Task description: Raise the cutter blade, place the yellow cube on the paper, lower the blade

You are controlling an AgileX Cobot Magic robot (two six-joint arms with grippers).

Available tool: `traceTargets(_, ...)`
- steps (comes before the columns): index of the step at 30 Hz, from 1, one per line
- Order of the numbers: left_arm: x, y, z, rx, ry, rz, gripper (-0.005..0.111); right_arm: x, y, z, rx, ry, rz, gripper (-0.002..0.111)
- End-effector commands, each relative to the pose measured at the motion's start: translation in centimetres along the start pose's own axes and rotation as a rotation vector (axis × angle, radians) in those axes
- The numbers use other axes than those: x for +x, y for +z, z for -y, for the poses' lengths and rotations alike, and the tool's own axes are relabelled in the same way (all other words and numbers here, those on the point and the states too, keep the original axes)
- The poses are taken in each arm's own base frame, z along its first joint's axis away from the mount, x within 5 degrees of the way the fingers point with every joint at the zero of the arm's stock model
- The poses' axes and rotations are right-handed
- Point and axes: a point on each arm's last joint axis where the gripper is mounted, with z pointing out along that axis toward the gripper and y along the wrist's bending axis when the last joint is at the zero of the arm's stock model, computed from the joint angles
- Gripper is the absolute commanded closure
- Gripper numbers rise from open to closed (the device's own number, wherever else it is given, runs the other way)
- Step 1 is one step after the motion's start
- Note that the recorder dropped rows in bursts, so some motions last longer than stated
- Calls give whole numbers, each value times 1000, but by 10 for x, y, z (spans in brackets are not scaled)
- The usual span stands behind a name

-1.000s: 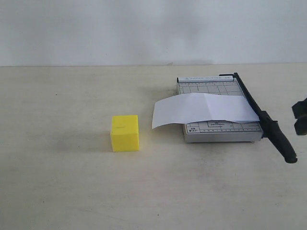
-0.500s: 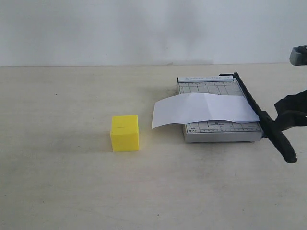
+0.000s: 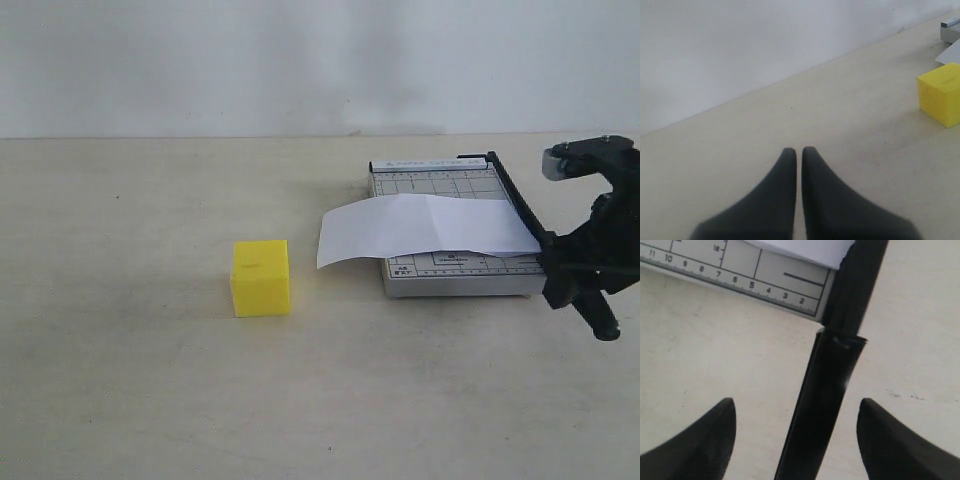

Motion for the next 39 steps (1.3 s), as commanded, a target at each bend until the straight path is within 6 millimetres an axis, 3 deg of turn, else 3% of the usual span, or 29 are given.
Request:
traceTargets(1, -1, 0, -1, -5, 0, 11, 102, -5, 8, 3, 34, -5, 17, 43)
traceTargets(10, -1, 0, -1, -5, 0, 11, 102, -6, 21, 7, 41, 8, 2, 43)
traceTargets(17, -1, 0, -1, -5, 0, 11, 102, -7, 21, 8, 49, 4, 13, 47)
traceTargets(27, -1, 0, -1, -5, 0, 11, 102, -7, 21, 8, 50, 3, 12, 102)
traceTargets(29, -1, 0, -1, -5, 0, 11, 102, -8, 19, 8, 52, 2, 20, 108)
traceTargets(39, -1, 0, -1, -5, 0, 11, 102, -37, -18, 9, 45, -24, 56, 100)
